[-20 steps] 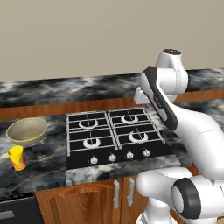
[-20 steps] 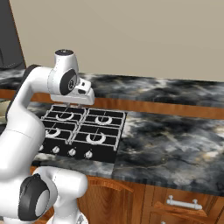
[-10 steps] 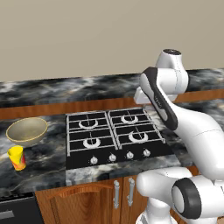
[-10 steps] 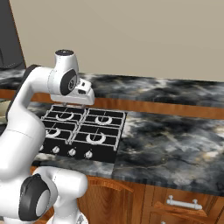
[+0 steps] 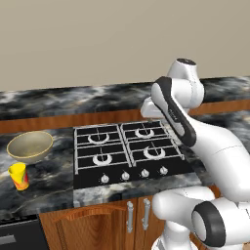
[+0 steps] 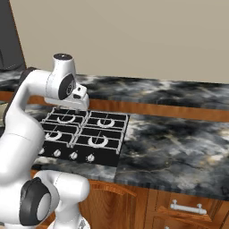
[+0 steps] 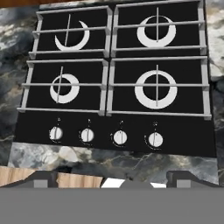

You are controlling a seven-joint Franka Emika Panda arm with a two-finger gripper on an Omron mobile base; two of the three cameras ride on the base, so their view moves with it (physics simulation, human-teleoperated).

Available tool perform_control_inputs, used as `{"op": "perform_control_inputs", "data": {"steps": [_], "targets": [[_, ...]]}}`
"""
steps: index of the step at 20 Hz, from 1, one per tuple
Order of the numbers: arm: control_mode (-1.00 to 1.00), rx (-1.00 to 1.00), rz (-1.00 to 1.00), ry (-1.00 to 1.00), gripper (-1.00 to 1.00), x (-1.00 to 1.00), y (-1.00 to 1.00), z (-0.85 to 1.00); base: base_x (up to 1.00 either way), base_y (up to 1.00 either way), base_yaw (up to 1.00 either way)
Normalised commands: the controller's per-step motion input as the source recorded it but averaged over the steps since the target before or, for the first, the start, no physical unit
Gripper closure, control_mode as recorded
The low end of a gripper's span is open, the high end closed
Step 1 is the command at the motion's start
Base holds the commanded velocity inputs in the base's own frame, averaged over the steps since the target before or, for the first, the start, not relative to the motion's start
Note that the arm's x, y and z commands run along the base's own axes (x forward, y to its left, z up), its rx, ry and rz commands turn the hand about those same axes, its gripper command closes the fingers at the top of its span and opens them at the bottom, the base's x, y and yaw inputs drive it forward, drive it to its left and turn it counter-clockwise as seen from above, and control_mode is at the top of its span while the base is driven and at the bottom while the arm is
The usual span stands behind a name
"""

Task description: Pick the cup and bowl from the counter and place them on the counter next to the sink.

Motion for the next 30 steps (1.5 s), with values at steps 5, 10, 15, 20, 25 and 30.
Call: {"op": "perform_control_inputs", "data": {"steps": [5,10,15,20,25,30], "targets": [[-1.00,0.00,0.00,0.09,-1.00,0.00,0.44,-0.04,0.00,0.00,0.00],[-1.00,0.00,0.00,0.10,-1.00,0.00,0.50,-0.11,0.00,0.00,0.00],[-1.00,0.00,0.00,0.00,-1.00,0.03,0.54,-0.18,0.00,0.00,0.00],[-1.00,0.00,0.00,0.00,-1.00,0.01,0.51,-0.05,0.00,0.00,0.00],[-1.00,0.00,-0.01,0.00,-1.00,0.09,0.88,-0.04,0.00,0.00,0.00],[-1.00,0.00,0.00,0.00,-1.00,0.02,0.77,0.00,0.00,0.00,0.00]]}}
